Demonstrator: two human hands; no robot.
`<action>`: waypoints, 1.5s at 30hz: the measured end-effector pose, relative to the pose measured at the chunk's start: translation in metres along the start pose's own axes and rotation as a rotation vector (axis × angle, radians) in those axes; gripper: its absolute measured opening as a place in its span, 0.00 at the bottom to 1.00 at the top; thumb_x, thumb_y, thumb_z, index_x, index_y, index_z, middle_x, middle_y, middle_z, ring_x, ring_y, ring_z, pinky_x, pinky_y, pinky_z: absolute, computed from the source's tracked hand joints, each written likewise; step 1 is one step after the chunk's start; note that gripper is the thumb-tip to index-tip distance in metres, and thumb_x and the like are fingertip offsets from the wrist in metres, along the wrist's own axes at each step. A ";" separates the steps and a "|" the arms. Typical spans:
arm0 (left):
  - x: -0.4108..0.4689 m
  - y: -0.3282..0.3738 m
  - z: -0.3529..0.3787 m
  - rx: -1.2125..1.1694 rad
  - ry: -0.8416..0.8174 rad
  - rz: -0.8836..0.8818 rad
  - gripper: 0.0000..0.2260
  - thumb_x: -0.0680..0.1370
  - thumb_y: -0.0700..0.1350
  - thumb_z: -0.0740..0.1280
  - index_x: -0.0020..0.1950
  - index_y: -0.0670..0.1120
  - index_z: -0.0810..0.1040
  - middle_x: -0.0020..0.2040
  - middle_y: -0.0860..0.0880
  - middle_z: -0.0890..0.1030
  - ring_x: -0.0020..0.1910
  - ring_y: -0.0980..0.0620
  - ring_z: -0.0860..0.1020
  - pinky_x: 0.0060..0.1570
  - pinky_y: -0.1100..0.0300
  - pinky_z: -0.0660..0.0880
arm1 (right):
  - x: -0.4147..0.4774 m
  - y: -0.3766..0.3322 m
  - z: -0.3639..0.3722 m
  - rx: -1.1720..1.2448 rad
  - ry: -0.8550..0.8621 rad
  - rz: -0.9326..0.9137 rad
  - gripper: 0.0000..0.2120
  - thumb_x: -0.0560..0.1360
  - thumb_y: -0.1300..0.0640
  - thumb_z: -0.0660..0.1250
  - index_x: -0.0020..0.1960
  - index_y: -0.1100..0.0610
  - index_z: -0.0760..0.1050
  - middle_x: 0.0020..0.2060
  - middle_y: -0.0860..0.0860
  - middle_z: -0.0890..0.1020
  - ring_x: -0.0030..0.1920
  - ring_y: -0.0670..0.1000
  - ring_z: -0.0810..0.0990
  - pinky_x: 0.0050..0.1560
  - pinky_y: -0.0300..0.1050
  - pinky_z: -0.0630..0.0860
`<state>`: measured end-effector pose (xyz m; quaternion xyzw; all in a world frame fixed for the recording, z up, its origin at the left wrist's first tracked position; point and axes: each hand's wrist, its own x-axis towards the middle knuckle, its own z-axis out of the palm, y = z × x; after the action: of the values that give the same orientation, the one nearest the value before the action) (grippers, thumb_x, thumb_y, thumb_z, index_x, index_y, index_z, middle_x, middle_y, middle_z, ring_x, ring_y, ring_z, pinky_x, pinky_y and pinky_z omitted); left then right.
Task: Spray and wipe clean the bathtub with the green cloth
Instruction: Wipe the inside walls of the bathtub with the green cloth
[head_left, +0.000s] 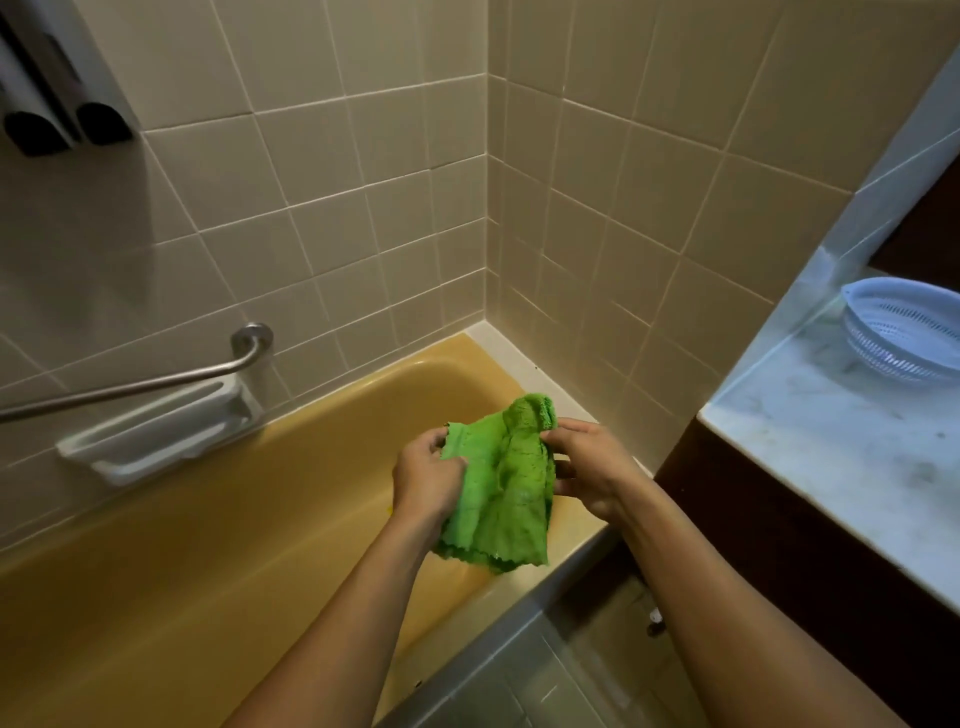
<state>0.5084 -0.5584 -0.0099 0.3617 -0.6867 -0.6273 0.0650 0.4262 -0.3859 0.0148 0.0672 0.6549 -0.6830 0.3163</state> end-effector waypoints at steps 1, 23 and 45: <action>0.007 -0.004 -0.008 0.021 0.022 0.006 0.16 0.77 0.36 0.71 0.60 0.52 0.84 0.54 0.51 0.86 0.51 0.48 0.86 0.52 0.44 0.84 | 0.002 0.001 -0.002 0.002 0.010 0.007 0.12 0.82 0.65 0.61 0.53 0.61 0.83 0.41 0.56 0.85 0.33 0.53 0.82 0.35 0.49 0.82; 0.139 -0.010 0.060 -0.305 -0.155 -0.581 0.12 0.79 0.36 0.69 0.62 0.35 0.77 0.50 0.38 0.85 0.39 0.42 0.86 0.35 0.51 0.83 | 0.157 -0.001 -0.011 -1.119 -0.415 -0.307 0.14 0.82 0.57 0.66 0.64 0.45 0.82 0.59 0.45 0.85 0.59 0.48 0.81 0.62 0.47 0.75; 0.130 0.011 0.005 -0.014 -0.312 -0.169 0.20 0.83 0.30 0.60 0.69 0.47 0.79 0.55 0.49 0.88 0.45 0.57 0.85 0.43 0.60 0.79 | 0.201 0.048 0.037 -0.023 -0.317 0.213 0.36 0.79 0.42 0.67 0.81 0.37 0.52 0.77 0.43 0.66 0.77 0.53 0.65 0.72 0.63 0.65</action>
<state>0.4067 -0.6302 -0.0484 0.3159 -0.6513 -0.6837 -0.0929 0.3045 -0.4872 -0.1226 0.0242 0.5939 -0.6404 0.4865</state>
